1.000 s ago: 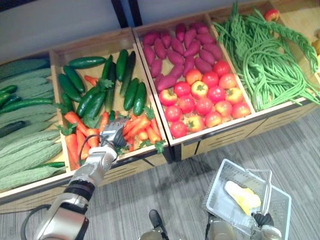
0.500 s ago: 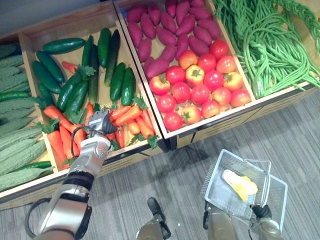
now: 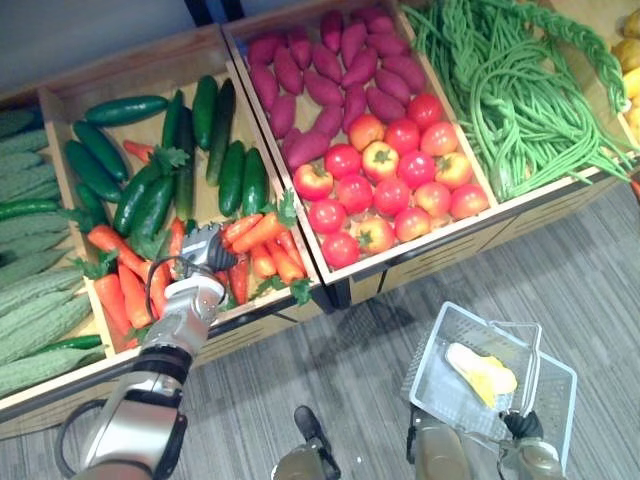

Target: Pick vegetable in the basket

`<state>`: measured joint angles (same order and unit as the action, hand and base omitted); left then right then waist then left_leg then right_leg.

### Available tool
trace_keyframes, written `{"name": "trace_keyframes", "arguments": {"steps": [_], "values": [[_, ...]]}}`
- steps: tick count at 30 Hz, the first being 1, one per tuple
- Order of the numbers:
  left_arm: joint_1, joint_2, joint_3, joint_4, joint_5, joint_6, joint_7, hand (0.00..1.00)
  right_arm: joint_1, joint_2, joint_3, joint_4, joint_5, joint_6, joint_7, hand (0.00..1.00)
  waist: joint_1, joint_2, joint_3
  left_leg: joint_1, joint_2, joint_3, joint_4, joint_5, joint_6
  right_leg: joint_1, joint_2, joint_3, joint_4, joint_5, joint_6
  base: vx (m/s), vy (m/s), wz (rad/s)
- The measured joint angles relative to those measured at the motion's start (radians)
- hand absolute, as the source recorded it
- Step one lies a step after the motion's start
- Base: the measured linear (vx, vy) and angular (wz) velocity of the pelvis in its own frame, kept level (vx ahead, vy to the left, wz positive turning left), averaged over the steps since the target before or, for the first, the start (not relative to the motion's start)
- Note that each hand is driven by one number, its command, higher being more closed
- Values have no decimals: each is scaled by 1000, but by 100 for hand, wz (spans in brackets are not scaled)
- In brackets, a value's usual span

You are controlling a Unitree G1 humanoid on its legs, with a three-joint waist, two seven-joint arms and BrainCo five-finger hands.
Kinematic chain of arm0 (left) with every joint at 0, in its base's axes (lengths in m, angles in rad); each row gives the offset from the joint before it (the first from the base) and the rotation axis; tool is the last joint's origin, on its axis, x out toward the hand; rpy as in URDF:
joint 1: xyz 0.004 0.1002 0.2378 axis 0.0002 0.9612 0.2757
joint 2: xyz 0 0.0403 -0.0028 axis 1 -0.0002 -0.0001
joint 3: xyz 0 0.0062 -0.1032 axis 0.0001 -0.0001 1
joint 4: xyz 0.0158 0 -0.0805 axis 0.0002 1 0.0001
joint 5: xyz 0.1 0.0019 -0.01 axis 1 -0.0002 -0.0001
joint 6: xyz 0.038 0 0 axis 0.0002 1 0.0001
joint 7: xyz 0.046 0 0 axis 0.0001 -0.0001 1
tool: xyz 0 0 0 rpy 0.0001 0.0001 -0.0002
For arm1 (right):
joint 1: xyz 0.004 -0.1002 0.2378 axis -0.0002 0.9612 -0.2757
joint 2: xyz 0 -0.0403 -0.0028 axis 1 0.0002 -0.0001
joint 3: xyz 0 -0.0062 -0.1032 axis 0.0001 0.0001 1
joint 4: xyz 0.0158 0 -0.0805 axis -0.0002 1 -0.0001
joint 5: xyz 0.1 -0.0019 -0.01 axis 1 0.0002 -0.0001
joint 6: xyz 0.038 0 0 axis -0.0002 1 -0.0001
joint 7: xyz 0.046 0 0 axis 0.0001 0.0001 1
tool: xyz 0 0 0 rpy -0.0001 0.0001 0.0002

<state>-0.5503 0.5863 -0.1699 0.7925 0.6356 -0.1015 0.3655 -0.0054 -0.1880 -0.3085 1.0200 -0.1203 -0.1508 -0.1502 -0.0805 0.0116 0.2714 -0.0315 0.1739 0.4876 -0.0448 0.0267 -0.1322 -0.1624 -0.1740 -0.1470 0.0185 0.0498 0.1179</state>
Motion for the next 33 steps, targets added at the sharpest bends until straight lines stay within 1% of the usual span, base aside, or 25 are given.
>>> {"name": "trace_keyframes", "arguments": {"steps": [2, 4, 8, 9, 10, 12, 13, 14, 15, 17, 18, 19, 20, 22, 23, 26, 28, 30, 31, 32, 33], "values": [[9, 0, 0, -39, 6, 5, -2, 100, 9, 0, -8, 0, -1, 2, 0, 100, 2, 0, -1, 5, 1, -19, 0, 0, 0, 17, -1, -18, 0, -6, 0, -14, -13, 28], [37, 2, 1, -110, 14, 15, -4, 100, 10, 0, -34, 1, -26, 13, 0, 100, 6, 1, -1, 19, 2, -36, -5, 0, 0, 42, -1, -35, 0, -8, -1, -24, -10, 21], [92, 7, 0, -225, 17, 16, -18, 100, 15, -6, -40, -1, -40, 17, 0, 100, 16, 3, -16, 32, -1, -42, -7, 0, 0, 58, -3, -39, 0, -8, -1, -14, 0, 4], [111, 7, 0, -274, 18, 13, -20, 100, 22, -15, -40, -4, -57, 19, 1, 100, 28, 6, -29, 36, -2, -44, -8, 1, 1, 62, -4, -39, 0, -8, -1, 0, 0, 0], [127, 8, -1, -311, 18, 6, -21, 100, 35, -29, -40, -10, -77, 22, 4, 100, 30, 9, -50, 36, -2, -46, -9, 1, 1, 62, -4, -40, 0, -8, -1, -21, -11, 4], [160, 18, -5, -368, 20, -21, -27, 100, 47, -66, -40, -24, -110, 30, 8, 100, 30, 15, -83, 37, -3, -53, -12, 1, 1, 64, -4, -42, -1, -8, -1, -4, -11, 4], [175, 30, -23, -405, 20, -30, -33, 100, 49, -100, -38, -26, -124, 37, 9, 100, 30, 18, -101, 43, -6, -54, -23, 7, 2, 65, -4, -42, -1, -8, -1, 0, 0, 0], [194, 47, -37, -451, 20, -55, -45, 100, 47, -143, -29, -33, -160, 39, 23, 100, 30, 19, -110, 54, -8, -52, -32, 11, 2, 71, -4, -39, -1, -8, -1, 0, 0, 0], [196, 50, -41, -459, 20, -61, -48, 100, 47, -152, -26, -35, -164, 39, 27, 100, 30, 19, -111, 56, -8, -51, -34, 12, 2, 71, -4, -38, -1, -8, -1, -30, -7, -5], [216, 56, -72, -505, 16, -98, -74, 100, 44, -227, 13, -45, -207, 37, 41, 100, 28, 18, -135, 62, -10, -42, -45, 19, 3, 67, -3, -29, -1, -7, 0, -26, -6, -11], [226, 56, -75, -519, 15, -106, -80, 100, 41, -244, 21, -49, -218, 37, 46, 100, 28, 18, -137, 71, -11, -34, -48, 19, 2, 67, -2, -20, 0, -6, 1, -13, -3, -27], [243, 58, -90, -547, 14, -118, -93, 100, 32, -282, 51, -74, -237, 36, 52, 100, 26, 18, -142, 82, -12, -19, -50, 19, 2, 67, -1, -4, 0, -5, 3, -23, -3, -38], [252, 67, -110, -573, 13, -139, -106, 100, 27, -317, 82, -103, -257, 35, 61, 100, 23, 18, -146, 91, -13, -2, -50, 18, 1, 64, 0, 14, 0, -2, 7, -28, -3, -40], [266, 78, -124, -609, 8, -160, -121, 100, 19, -352, 116, -137, -276, 25, 74, 100, 8, 17, -153, 95, -14, 12, -50, 18, 1, 57, 2, 32, -1, 0, 10, -18, -5, -33], [278, 90, -134, -636, 3, -174, -134, 100, 12, -374, 150, -163, -287, 14, 75, 100, 4, 16, -157, 106, -13, 36, -51, 15, -3, 51, 7, 59, -2, 3, 14, -13, -5, -51], [281, 94, -163, -681, -4, -186, -155, 100, 6, -420, 212, -239, -313, 4, 103, 100, -1, 15, -167, 132, -12, 100, -55, 7, -12, 44, 21, 125, -20, 21, 21, -12, -14, -69], [278, 94, -211, -705, -7, -209, -174, 100, 6, -468, 282, -301, -312, -8, 128, 100, -6, 13, -171, 167, -9, 152, -57, -2, -25, 43, 37, 181, -24, 36, 22, -8, -31, -72], [275, 95, -278, -710, -27, -226, -185, 100, 3, -515, 347, -349, -311, -27, 150, 100, -21, 11, -180, 193, -7, 191, -57, -9, -32, 43, 50, 218, -24, 40, 23, -5, -36, -59], [273, 96, -300, -710, -40, -229, -189, 100, 2, -530, 366, -365, -311, -32, 154, 100, -24, 10, -181, 197, -6, 202, -57, -11, -33, 42, 54, 231, -24, 42, 23, -37, -37, -57], [263, 97, -342, -712, -47, -243, -209, 100, 2, -554, 399, -404, -312, -42, 164, 100, -26, 8, -184, 211, -4, 230, -57, -18, -41, 38, 63, 257, -24, 46, 24, -39, -27, -52], [258, 98, -362, -715, -49, -249, -219, 100, 3, -561, 410, -424, -312, -47, 171, 100, -26, 6, -189, 217, -3, 247, -57, -20, -43, 32, 67, 270, -24, 49, 25, -56, -30, -71]]}}
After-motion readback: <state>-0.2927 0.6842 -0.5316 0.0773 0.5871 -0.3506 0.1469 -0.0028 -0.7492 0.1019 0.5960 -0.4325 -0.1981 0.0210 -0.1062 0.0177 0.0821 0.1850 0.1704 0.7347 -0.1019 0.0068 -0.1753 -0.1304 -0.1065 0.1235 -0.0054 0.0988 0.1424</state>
